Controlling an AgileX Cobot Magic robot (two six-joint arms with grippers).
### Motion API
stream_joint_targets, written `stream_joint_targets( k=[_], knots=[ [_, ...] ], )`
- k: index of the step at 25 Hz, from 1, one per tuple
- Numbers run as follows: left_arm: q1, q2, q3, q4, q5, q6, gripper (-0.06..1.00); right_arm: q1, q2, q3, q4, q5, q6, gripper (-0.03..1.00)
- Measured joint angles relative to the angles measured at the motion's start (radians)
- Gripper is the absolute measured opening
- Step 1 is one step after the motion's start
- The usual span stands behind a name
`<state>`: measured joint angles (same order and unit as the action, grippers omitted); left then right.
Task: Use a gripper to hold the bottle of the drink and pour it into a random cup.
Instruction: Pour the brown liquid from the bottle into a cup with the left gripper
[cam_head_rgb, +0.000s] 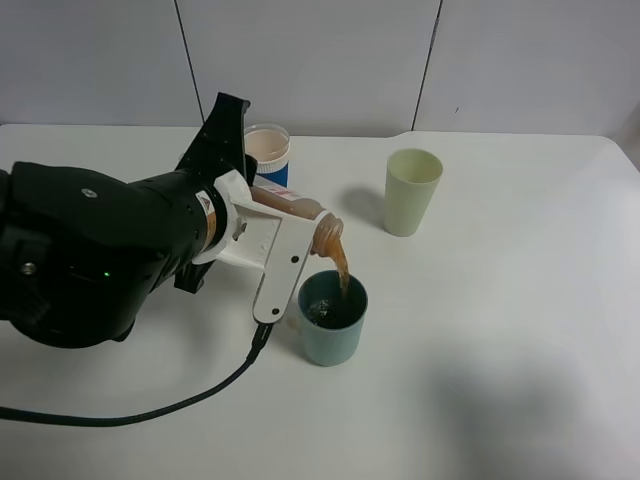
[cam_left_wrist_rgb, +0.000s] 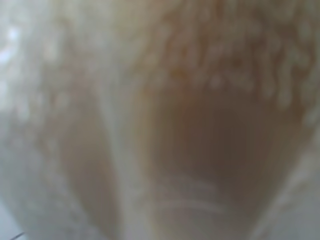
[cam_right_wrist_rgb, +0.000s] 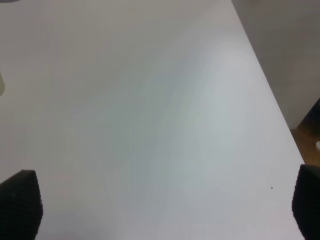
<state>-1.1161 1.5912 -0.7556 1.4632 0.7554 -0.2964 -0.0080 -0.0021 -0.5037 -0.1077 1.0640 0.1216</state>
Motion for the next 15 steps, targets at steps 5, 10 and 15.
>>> stream_joint_targets(
  k=[5, 10, 15],
  knots=[
    [-0.001, 0.0, 0.0, 0.005, 0.018, -0.003, 0.34, 0.0, 0.0, 0.0, -0.001, 0.0, 0.005, 1.0],
    [-0.001, 0.0, 0.0, 0.007, 0.022, -0.003, 0.34, 0.0, 0.0, 0.0, -0.002, 0.0, 0.006, 1.0],
    [-0.009, 0.0, 0.0, 0.007, 0.028, -0.002, 0.34, 0.0, 0.0, 0.0, -0.002, 0.0, 0.006, 1.0]
  ],
)
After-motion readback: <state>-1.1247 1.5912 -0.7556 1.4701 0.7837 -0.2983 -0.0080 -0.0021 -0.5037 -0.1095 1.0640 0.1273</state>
